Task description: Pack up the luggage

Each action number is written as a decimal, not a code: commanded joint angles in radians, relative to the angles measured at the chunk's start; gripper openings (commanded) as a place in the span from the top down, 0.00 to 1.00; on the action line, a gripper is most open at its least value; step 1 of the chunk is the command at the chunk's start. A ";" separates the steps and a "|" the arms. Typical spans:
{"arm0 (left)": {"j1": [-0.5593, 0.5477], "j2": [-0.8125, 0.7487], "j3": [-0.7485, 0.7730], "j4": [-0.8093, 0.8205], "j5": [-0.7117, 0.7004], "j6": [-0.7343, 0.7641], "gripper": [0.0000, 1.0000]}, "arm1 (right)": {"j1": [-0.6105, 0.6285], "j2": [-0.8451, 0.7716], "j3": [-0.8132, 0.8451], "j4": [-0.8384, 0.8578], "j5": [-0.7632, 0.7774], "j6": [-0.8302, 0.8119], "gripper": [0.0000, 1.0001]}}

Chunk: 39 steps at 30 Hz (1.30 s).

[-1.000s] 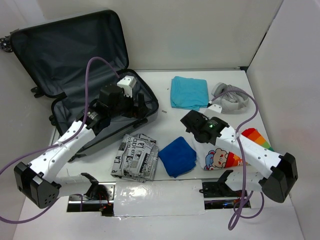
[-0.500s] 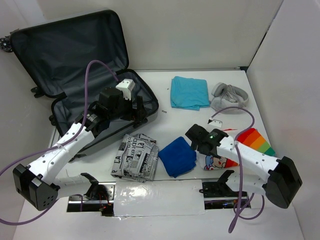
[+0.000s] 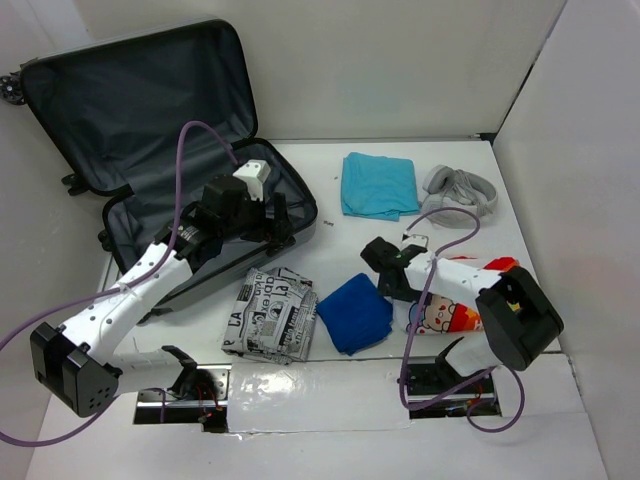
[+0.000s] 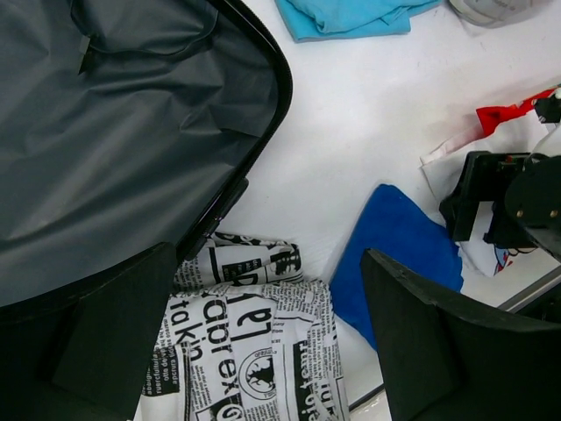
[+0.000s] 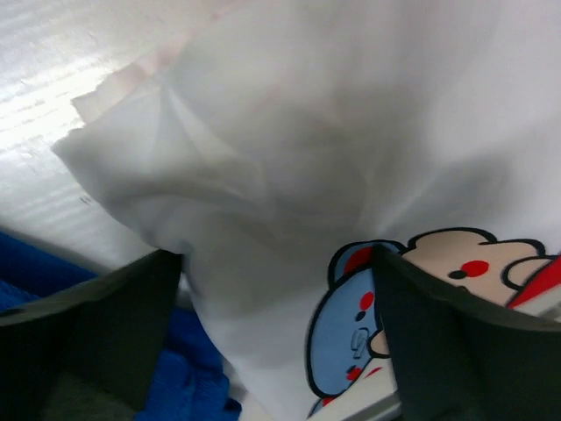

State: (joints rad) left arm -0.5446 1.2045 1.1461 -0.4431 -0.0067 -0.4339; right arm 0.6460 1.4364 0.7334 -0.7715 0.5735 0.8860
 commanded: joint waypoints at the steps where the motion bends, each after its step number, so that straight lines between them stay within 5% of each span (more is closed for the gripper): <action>1: 0.006 0.000 0.033 0.012 -0.018 -0.019 0.01 | -0.065 0.032 -0.034 0.127 -0.049 -0.051 0.12; 3: 0.006 0.009 0.033 0.012 -0.018 -0.019 0.01 | -0.097 0.016 -0.043 0.167 -0.085 -0.070 0.26; 6: 0.006 0.020 0.043 0.012 -0.009 -0.019 0.01 | -0.115 -0.043 -0.052 0.211 -0.115 -0.100 0.78; 9: 0.006 0.030 0.043 0.012 0.031 -0.008 0.01 | -0.128 -0.135 -0.040 0.236 -0.161 -0.149 1.00; 17: -0.023 0.101 0.055 0.112 0.279 -0.008 0.01 | -0.167 -0.367 0.075 0.325 -0.360 -0.229 1.00; 26: -0.251 0.216 0.063 0.253 0.332 0.081 0.01 | -0.190 -0.237 0.233 0.325 -0.494 -0.171 1.00; 31: -0.343 0.305 0.135 0.262 0.257 0.104 0.01 | -0.201 -0.174 0.313 0.311 -0.558 -0.171 1.00; 39: -0.390 0.497 0.320 0.181 -0.062 0.092 0.01 | -0.192 -0.163 0.363 0.311 -0.630 -0.156 1.00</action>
State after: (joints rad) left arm -0.9382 1.6672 1.4063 -0.2600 0.0696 -0.3592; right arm 0.4511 1.2751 1.0336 -0.4950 -0.0151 0.7208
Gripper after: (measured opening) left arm 0.990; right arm 0.054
